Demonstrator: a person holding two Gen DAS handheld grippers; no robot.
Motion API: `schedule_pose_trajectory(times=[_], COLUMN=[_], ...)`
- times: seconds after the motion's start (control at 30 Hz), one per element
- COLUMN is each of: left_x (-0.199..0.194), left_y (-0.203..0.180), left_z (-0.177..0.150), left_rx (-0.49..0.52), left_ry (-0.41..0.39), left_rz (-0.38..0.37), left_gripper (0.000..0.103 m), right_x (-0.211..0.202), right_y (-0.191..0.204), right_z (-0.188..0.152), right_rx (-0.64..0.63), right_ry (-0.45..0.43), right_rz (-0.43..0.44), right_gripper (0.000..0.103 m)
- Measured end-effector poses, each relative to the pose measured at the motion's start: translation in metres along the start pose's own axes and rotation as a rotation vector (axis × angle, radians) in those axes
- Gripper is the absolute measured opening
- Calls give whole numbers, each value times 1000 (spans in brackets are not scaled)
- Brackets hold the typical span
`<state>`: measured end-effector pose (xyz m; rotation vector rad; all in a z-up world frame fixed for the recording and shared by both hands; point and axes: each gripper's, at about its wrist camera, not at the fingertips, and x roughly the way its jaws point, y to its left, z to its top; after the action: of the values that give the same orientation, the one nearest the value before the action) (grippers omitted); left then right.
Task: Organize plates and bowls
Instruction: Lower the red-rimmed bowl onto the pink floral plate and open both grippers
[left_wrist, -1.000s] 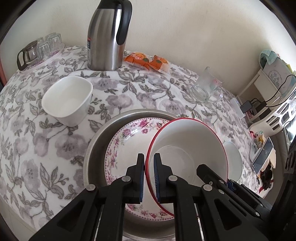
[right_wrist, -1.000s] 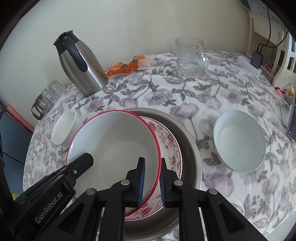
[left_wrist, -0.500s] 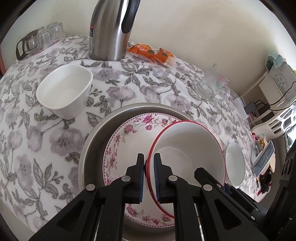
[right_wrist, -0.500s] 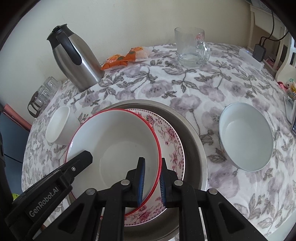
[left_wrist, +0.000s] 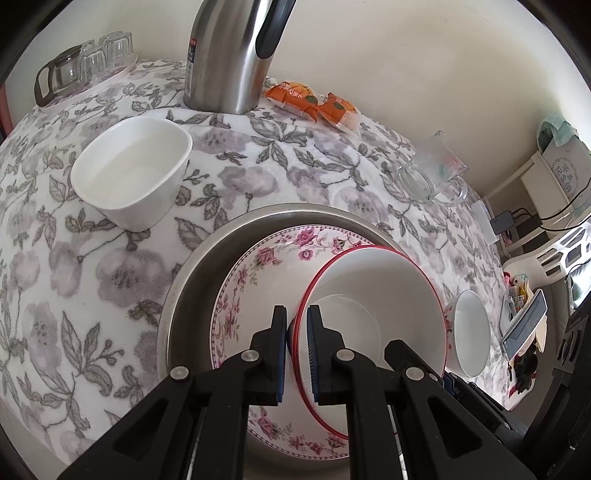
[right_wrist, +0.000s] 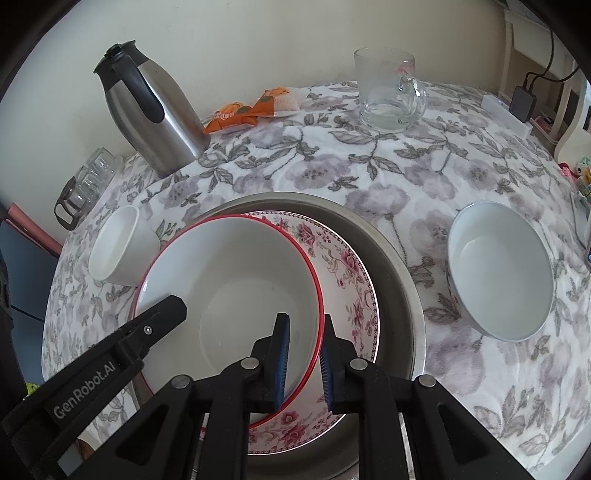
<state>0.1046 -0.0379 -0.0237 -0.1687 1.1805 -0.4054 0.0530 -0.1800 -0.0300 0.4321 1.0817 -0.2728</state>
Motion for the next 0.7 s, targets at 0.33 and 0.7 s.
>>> schedule_pose_trajectory(times=[0.33,0.7], left_x=[3,-4], left_y=[5,5], left_z=[1,2], left_rx=[-44,-42], left_ry=[20,10], left_rz=[-36,-28], left_gripper=[10,14], right_x=[2,-4], right_y=[-4,-8], right_z=[1,2], right_rx=[22,27], right_ry=[10,4], right_rz=[25,19], right_gripper=[20,20])
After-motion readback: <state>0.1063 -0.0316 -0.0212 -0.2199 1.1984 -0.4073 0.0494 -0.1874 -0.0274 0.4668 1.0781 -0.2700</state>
